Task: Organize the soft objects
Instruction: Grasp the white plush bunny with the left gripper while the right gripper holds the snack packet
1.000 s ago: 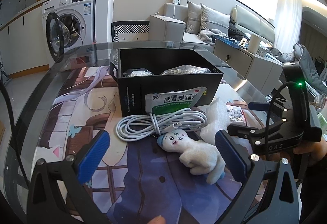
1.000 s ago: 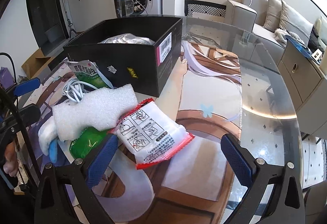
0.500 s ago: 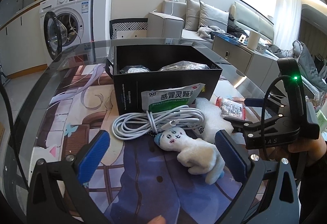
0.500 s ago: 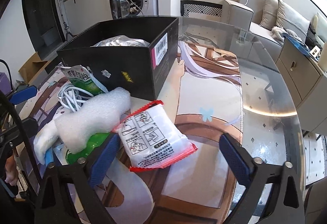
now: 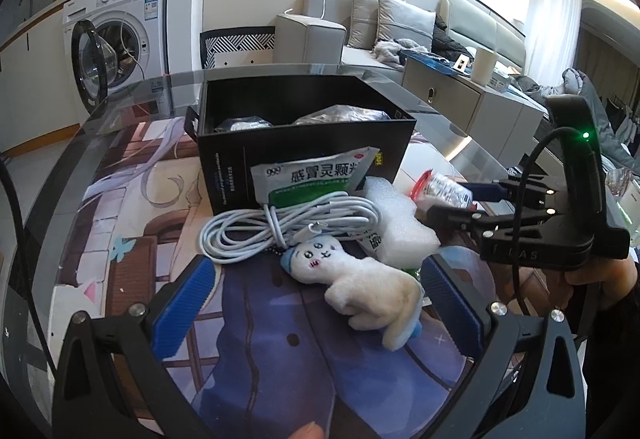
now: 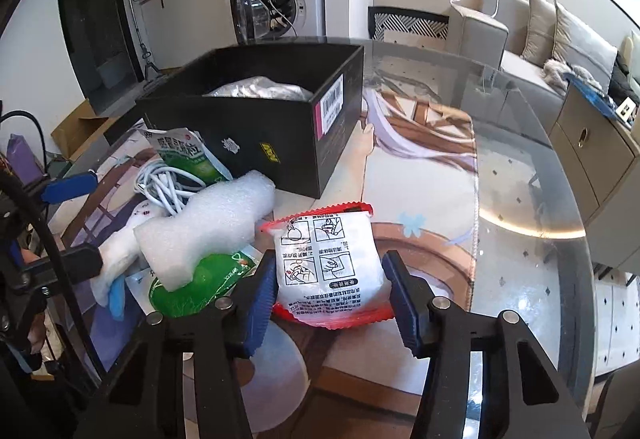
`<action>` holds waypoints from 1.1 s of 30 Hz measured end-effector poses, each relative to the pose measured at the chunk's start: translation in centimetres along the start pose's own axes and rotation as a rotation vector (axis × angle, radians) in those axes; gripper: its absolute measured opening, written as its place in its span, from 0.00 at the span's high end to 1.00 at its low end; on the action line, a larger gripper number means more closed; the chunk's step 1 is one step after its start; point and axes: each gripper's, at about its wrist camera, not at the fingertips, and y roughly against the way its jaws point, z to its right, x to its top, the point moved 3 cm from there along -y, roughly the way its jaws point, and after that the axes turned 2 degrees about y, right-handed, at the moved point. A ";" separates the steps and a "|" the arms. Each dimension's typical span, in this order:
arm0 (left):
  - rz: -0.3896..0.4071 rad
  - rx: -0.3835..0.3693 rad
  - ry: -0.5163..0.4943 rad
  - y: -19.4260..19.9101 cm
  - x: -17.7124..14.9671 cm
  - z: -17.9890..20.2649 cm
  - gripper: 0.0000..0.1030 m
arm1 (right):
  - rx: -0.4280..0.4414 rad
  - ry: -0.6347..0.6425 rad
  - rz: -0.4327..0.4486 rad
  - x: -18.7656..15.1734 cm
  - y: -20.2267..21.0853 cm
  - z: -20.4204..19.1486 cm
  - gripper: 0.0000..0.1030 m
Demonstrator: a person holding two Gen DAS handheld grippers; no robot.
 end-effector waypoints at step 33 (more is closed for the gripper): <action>-0.105 -0.138 0.048 -1.4 -1.5 1.2 0.56 | -0.008 0.003 0.078 0.7 2.9 0.0 0.49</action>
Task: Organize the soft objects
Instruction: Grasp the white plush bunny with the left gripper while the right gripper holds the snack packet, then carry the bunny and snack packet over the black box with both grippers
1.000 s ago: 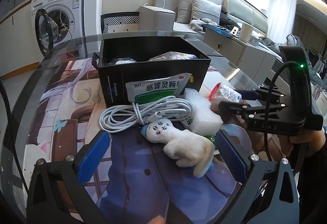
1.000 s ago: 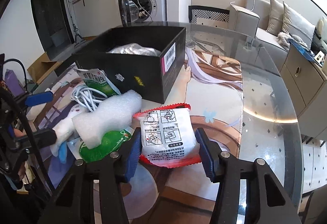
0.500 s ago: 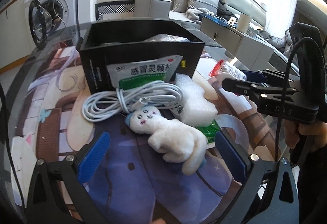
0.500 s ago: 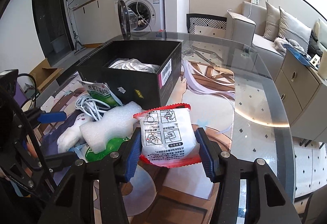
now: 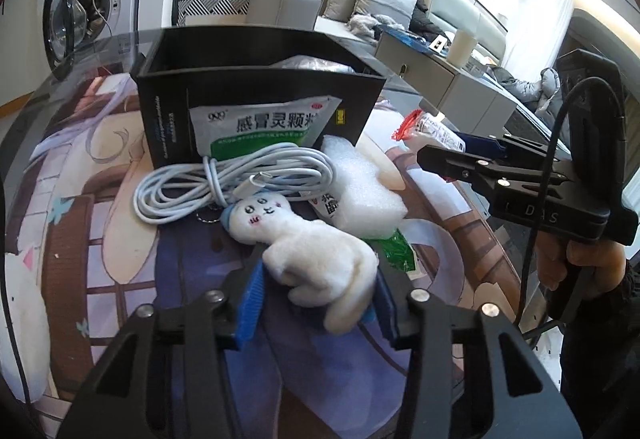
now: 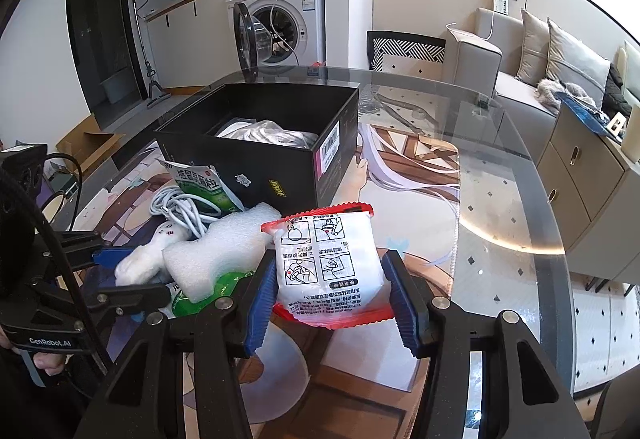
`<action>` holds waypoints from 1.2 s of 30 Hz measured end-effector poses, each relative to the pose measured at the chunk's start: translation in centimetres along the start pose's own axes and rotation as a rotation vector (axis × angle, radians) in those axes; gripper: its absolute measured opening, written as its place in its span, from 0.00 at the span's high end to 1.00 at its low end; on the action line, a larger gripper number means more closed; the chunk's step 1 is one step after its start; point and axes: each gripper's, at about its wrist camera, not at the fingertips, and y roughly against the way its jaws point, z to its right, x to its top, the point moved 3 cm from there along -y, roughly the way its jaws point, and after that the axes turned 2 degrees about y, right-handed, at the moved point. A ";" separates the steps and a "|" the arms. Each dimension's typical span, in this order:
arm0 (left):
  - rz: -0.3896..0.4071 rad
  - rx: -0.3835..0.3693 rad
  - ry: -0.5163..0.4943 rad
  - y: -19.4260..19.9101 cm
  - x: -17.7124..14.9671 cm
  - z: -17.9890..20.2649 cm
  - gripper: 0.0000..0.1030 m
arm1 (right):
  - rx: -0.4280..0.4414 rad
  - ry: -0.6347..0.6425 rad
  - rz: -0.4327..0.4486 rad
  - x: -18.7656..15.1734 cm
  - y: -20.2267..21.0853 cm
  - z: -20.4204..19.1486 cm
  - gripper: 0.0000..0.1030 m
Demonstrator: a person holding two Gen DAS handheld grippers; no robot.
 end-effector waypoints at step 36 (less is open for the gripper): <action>0.221 0.013 -0.019 7.4 2.3 -1.4 0.59 | 0.050 0.007 0.124 2.0 3.8 -1.7 0.49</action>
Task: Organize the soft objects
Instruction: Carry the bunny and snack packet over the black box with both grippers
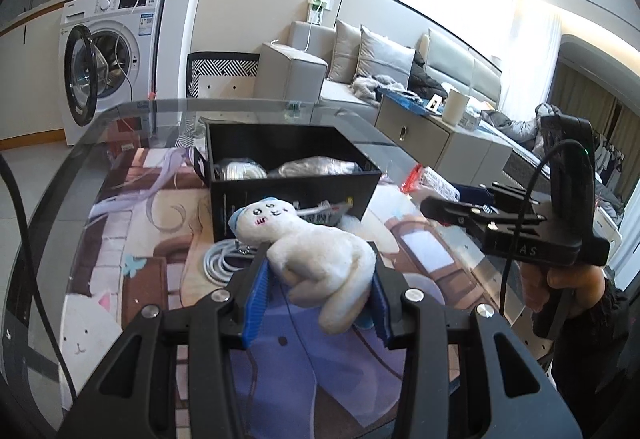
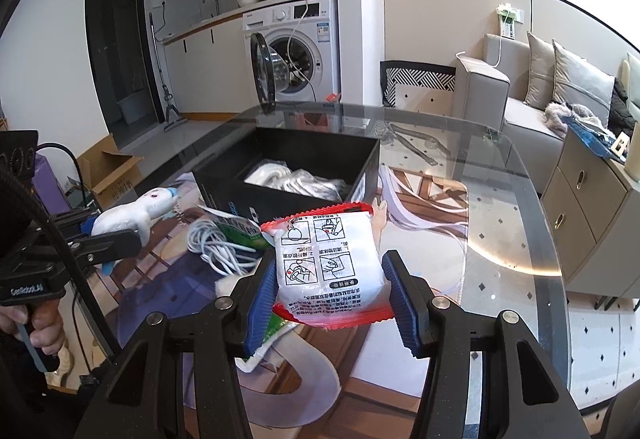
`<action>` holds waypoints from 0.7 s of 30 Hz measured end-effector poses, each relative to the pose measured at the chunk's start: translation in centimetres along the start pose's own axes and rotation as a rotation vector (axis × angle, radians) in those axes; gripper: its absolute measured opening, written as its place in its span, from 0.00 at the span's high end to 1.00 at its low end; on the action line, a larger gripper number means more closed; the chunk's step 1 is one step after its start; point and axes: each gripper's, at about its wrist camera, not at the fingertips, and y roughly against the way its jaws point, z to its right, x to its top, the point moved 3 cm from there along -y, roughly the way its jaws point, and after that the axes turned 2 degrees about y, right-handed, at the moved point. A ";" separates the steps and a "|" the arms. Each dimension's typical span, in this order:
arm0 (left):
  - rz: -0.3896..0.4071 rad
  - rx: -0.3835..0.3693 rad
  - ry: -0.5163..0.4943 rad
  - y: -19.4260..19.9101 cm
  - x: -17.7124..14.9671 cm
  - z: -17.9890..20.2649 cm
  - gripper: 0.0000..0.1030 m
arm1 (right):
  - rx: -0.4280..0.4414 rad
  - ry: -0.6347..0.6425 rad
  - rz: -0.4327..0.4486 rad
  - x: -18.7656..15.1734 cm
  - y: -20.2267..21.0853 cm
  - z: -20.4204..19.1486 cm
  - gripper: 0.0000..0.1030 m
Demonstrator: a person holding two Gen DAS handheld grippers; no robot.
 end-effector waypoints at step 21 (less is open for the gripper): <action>0.060 0.002 0.007 -1.4 5.2 -2.7 0.59 | 0.026 0.010 0.054 5.0 -0.3 -1.6 0.49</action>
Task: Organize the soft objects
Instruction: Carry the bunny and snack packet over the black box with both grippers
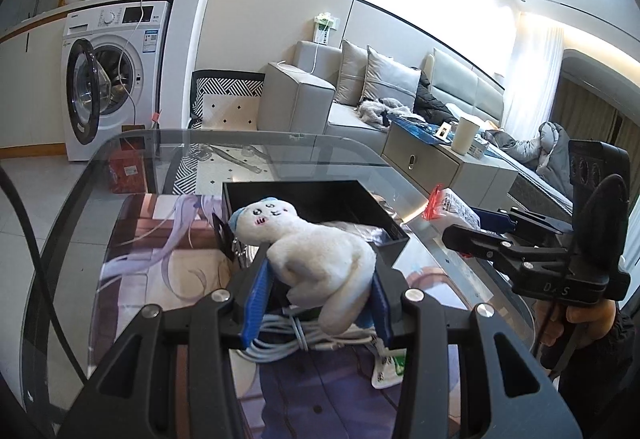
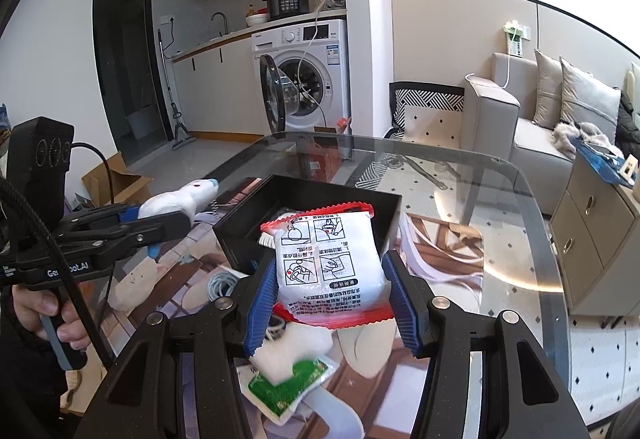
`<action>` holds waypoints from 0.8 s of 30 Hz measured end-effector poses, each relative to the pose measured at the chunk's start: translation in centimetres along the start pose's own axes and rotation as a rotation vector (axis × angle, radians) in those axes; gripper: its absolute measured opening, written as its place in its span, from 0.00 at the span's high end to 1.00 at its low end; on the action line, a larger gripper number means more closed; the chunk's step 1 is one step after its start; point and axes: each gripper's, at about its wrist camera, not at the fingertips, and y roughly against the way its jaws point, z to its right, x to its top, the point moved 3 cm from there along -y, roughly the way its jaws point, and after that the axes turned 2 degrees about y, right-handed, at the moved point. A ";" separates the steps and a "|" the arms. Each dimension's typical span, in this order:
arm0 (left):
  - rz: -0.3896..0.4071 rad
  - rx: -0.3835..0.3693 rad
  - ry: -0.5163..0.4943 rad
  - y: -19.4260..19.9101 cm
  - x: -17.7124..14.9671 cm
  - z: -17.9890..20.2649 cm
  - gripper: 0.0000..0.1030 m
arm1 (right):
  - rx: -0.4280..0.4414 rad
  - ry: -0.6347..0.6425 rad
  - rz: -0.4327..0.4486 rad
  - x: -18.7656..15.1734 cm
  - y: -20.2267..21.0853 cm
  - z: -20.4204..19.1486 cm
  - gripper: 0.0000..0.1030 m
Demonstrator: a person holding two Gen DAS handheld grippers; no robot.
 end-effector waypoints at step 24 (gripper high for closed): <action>-0.077 0.019 -0.042 -6.8 3.0 -0.5 0.59 | 0.004 -0.012 -0.069 2.4 -7.8 0.9 0.49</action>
